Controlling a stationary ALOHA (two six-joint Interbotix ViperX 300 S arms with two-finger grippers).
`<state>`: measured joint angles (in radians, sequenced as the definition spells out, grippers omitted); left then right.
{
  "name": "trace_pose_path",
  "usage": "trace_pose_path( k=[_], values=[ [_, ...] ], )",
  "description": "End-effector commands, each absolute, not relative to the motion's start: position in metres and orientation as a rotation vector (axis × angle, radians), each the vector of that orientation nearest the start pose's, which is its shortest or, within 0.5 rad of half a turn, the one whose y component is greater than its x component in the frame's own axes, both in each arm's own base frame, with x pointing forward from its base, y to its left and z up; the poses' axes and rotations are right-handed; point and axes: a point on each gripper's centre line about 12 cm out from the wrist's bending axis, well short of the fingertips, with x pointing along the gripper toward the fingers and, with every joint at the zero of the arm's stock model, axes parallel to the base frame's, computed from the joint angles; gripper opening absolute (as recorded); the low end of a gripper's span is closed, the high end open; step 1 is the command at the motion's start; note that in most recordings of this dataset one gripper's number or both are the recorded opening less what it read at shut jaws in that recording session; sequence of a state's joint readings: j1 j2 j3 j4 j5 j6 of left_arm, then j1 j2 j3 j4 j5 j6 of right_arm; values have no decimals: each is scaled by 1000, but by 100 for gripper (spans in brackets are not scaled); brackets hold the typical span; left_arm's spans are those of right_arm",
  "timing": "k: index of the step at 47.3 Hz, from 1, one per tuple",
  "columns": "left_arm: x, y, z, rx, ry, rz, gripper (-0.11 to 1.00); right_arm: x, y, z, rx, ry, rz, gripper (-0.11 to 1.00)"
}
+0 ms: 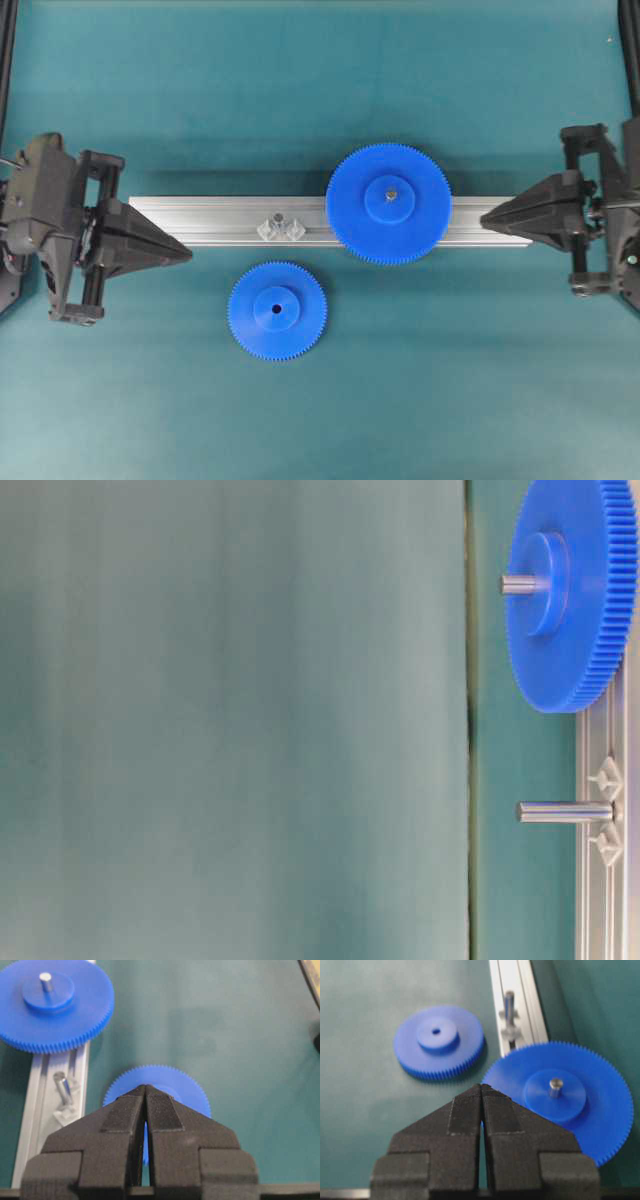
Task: Insert the small gear onto the shaft.
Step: 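Move the left gripper over the small blue gear on the table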
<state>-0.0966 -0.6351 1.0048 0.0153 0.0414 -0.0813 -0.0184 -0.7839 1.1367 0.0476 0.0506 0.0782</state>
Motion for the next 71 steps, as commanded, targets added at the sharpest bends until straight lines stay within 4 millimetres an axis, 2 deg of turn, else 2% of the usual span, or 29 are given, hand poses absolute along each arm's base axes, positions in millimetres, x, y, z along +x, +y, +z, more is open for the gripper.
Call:
trace_pose_path(
  k=[1, 20, 28, 53, 62, 71],
  values=[
    [263, -32, 260, -27, 401, -108, -2, 227, -6, 238, 140, 389, -50, 2],
    [288, -41, 248, -6, 580, -121, -2, 234, -10, 229, 144, 461, -71, 2],
    [301, -43, 235, -1, 655, -116, -2, 236, -10, 228, 143, 470, -73, 2],
    [342, -49, 213, 4, 769, -109, -2, 235, -11, 220, 142, 501, -76, 2],
    [352, -50, 204, 14, 879, -102, -2, 235, -11, 219, 141, 506, -75, 2],
    [361, -52, 201, 18, 898, -103, -2, 235, -11, 218, 141, 512, -76, 2]
  ],
)
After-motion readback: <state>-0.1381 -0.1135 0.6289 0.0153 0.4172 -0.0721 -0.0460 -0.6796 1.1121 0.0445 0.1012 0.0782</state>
